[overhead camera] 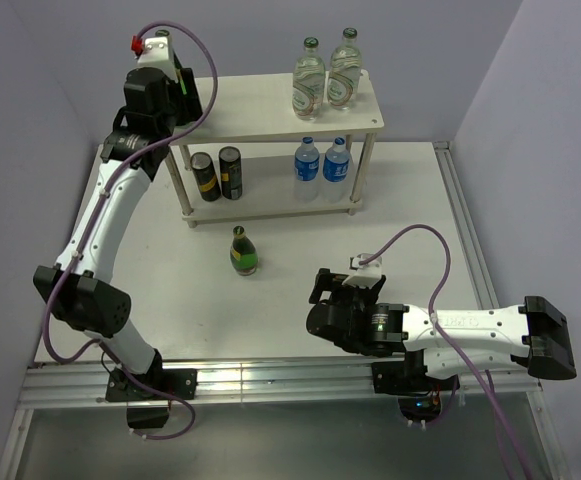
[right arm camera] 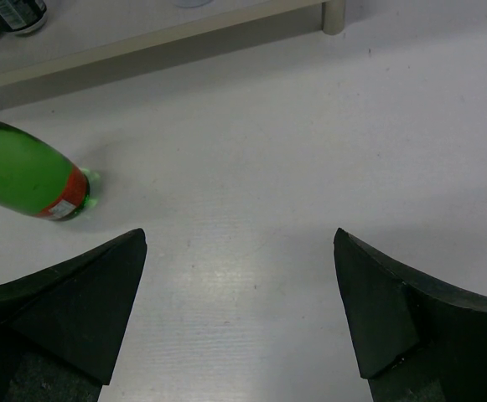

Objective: Place and organize the beverage onto the shelf

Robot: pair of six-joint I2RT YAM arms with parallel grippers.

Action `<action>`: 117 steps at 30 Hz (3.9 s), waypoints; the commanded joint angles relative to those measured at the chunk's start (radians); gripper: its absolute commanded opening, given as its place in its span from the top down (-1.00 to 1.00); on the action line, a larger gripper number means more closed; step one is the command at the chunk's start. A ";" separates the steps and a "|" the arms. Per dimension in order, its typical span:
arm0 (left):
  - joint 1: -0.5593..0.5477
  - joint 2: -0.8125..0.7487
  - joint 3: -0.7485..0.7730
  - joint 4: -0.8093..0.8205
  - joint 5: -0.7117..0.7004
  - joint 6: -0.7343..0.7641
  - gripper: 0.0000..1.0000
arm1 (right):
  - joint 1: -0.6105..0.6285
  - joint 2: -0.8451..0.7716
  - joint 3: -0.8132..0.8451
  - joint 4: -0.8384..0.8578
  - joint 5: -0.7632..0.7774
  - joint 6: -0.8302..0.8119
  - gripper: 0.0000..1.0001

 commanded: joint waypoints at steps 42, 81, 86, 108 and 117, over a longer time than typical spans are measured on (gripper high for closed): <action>0.011 -0.335 -0.348 0.170 0.010 -0.067 -0.99 | -0.006 -0.019 -0.002 -0.029 0.063 0.060 -1.00; -0.512 -0.756 -1.638 0.837 -0.183 -0.499 -0.96 | -0.004 0.029 -0.010 0.048 0.019 0.015 -1.00; -0.514 -0.599 -1.641 1.015 -0.213 -0.446 -0.97 | -0.004 0.046 -0.002 0.053 0.019 0.010 -1.00; -0.515 -0.100 -1.460 1.288 -0.354 -0.350 -0.93 | -0.013 0.047 -0.010 0.060 0.014 0.002 -1.00; -0.515 0.022 -1.387 1.343 -0.389 -0.298 -0.82 | -0.019 0.061 -0.008 0.077 0.002 -0.015 -1.00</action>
